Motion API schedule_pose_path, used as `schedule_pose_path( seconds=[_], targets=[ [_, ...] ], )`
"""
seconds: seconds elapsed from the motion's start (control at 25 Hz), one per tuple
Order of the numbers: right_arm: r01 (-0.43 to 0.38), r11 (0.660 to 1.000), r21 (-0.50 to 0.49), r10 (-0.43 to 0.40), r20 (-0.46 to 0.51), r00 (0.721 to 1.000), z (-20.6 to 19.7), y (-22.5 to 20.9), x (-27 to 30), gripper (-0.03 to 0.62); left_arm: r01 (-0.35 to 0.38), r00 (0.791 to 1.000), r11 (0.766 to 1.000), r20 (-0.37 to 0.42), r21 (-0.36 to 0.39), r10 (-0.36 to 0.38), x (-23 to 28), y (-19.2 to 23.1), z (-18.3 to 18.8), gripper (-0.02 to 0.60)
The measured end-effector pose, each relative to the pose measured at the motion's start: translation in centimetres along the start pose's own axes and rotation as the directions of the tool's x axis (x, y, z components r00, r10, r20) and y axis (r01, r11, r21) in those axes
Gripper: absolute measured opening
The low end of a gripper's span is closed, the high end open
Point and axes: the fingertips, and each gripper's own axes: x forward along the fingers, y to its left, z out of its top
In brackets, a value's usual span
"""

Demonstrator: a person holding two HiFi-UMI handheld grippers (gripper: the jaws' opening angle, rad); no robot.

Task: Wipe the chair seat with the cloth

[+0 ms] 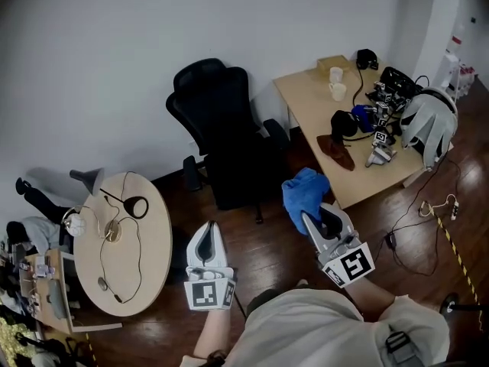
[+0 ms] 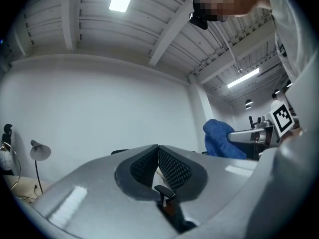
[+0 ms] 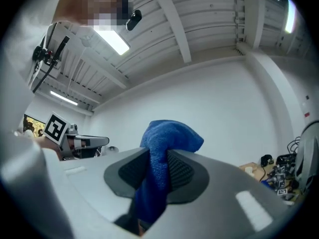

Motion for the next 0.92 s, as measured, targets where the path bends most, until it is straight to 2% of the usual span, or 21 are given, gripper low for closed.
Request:
schedule_pose_path(
  seconds=[0.32, 0.48, 0.6, 0.92],
  targets=[
    [-0.022, 1.0, -0.01, 0.022, 0.008, 1.0, 1.7, 1.5, -0.6, 0.094, -0.003, 1.0, 1.0, -0.009, -0.007, 0.003, -1.6, -0.4, 0.8, 0.001],
    [-0.042, 0.999, -0.01, 0.042, 0.001, 0.999, 0.3, 1.9, -0.5, 0.094, -0.028, 0.999, 0.999, -0.022, -0.02, 0.027, -2.4, 0.2, -0.8, 0.001],
    [-0.036, 0.999, 0.008, 0.036, -0.021, 0.999, -1.2, 1.7, -0.9, 0.094, -0.015, 1.0, 0.999, -0.028, -0.043, 0.013, -2.8, -0.3, -1.9, 0.001],
    [-0.045, 0.999, 0.005, 0.045, -0.039, 0.998, -2.5, 1.6, -1.5, 0.094, 0.01, 1.0, 0.998, -0.01, -0.056, -0.01, -2.9, -0.9, -2.2, 0.014]
  ],
)
